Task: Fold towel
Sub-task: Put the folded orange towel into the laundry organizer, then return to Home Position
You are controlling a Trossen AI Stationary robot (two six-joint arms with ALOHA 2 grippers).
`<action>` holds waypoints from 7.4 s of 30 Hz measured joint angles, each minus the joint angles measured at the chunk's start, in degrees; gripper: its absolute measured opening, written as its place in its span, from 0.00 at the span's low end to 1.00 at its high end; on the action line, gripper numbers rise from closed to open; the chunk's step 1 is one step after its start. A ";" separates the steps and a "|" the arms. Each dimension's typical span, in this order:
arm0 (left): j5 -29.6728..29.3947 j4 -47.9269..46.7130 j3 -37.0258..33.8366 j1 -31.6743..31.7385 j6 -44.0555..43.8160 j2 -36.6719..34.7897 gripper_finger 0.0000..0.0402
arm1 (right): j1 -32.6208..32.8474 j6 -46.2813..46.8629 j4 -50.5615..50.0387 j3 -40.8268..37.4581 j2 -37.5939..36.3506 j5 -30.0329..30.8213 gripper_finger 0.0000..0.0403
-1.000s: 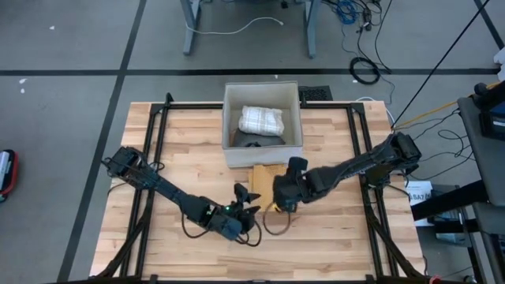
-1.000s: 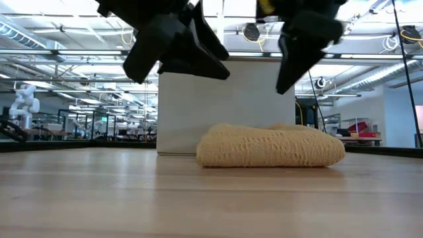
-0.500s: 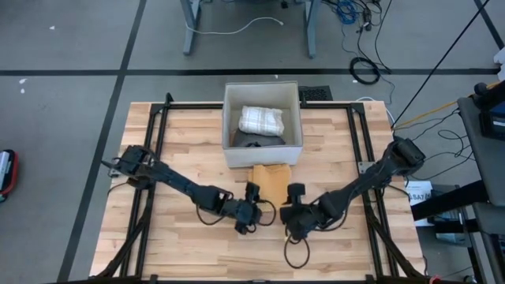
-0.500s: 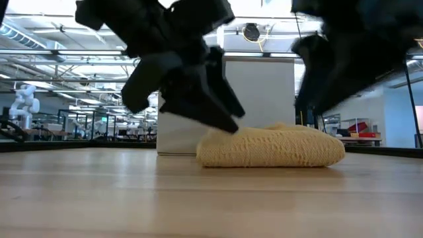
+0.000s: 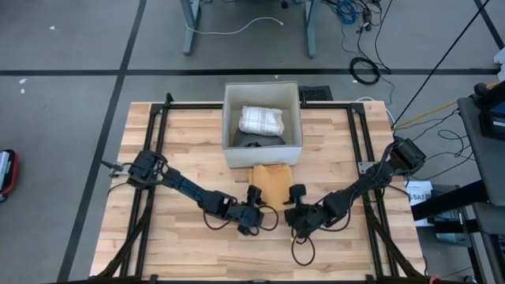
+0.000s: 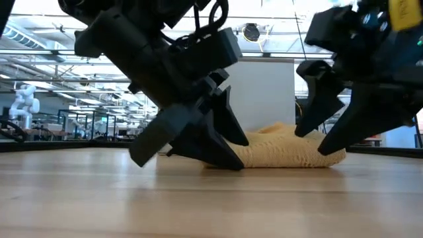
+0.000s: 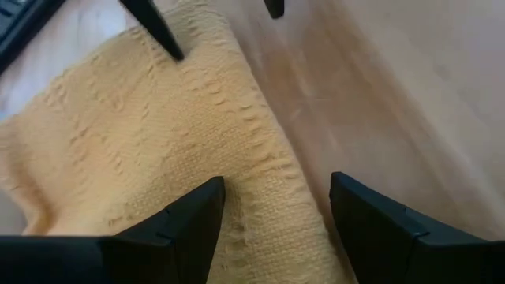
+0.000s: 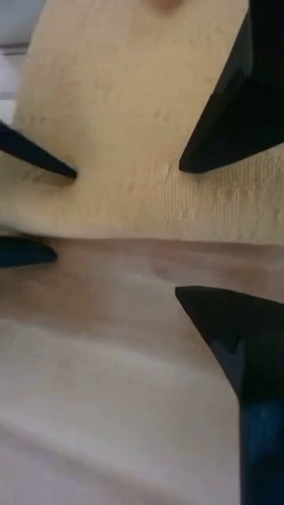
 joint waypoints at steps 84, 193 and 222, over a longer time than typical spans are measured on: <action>-22.35 -46.34 48.33 21.24 39.18 -19.22 0.06 | -31.40 -27.04 -74.65 78.68 2.10 20.74 0.03; 37.11 -79.72 64.28 30.22 14.66 -20.90 0.47 | -61.00 -37.17 -60.43 68.21 -21.79 -70.31 0.53; 19.77 -92.81 59.06 15.02 -10.35 -42.07 0.47 | -56.92 -13.43 -27.03 0.23 -81.34 -66.38 0.53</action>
